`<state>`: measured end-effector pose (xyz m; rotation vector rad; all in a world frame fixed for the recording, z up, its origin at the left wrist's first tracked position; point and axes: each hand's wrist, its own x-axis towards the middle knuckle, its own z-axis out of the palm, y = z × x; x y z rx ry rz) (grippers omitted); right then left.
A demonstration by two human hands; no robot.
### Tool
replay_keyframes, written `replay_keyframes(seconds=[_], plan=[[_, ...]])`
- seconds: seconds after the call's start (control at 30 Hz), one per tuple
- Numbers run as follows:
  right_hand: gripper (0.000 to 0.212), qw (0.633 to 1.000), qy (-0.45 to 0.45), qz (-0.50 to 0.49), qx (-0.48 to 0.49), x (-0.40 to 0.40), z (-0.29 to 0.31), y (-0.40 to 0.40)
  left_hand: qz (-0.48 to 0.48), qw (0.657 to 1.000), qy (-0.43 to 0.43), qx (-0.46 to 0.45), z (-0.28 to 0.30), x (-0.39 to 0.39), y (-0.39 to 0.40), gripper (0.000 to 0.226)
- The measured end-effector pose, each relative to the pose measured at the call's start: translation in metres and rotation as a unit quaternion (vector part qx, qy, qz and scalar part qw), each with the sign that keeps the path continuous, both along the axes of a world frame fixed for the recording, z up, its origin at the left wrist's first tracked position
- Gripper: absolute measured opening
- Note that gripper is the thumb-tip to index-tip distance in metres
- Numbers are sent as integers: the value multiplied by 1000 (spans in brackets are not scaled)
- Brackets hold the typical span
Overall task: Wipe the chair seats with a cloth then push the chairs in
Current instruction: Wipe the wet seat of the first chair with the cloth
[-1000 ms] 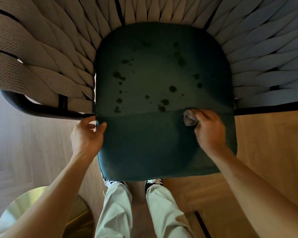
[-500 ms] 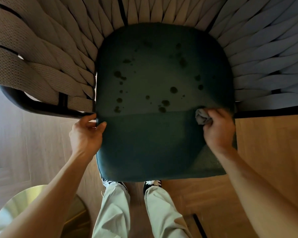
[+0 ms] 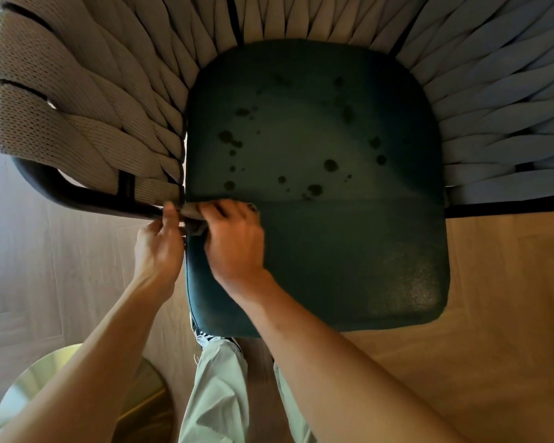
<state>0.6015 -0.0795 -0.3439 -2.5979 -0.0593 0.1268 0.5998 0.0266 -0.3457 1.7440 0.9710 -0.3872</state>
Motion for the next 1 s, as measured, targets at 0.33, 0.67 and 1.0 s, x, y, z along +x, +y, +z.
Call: replay_keyframes(seconds=[0.33,0.67,1.0], plan=[[35,992,-45,13,-114,5,-11,-55,-92,992,18,86,7,6,-6,35],[39,979,-25,-53,-196,-3,-8,-228,-143,977,-21,159,-1,5,-12,45],[22,961,-22,-202,-188,7,-10,-309,-137,972,-17,190,1,4,-12,41]])
